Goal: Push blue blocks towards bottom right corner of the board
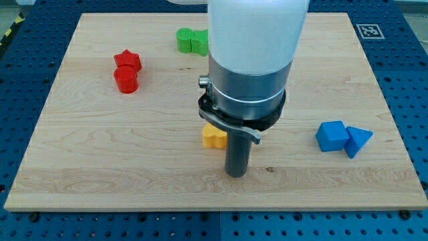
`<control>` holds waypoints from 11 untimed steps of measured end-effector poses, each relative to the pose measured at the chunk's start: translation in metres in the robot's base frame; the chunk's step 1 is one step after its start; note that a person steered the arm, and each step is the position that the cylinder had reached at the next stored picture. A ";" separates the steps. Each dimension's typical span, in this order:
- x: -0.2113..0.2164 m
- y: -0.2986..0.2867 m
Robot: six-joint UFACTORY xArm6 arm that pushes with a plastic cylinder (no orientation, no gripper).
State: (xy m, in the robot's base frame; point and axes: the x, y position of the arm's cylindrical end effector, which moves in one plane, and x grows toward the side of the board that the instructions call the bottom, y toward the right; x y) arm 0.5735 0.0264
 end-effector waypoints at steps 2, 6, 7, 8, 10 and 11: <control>0.002 0.024; 0.000 0.069; -0.007 0.073; -0.007 0.073; -0.072 0.078; -0.104 0.085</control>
State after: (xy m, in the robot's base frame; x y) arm 0.4692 0.1117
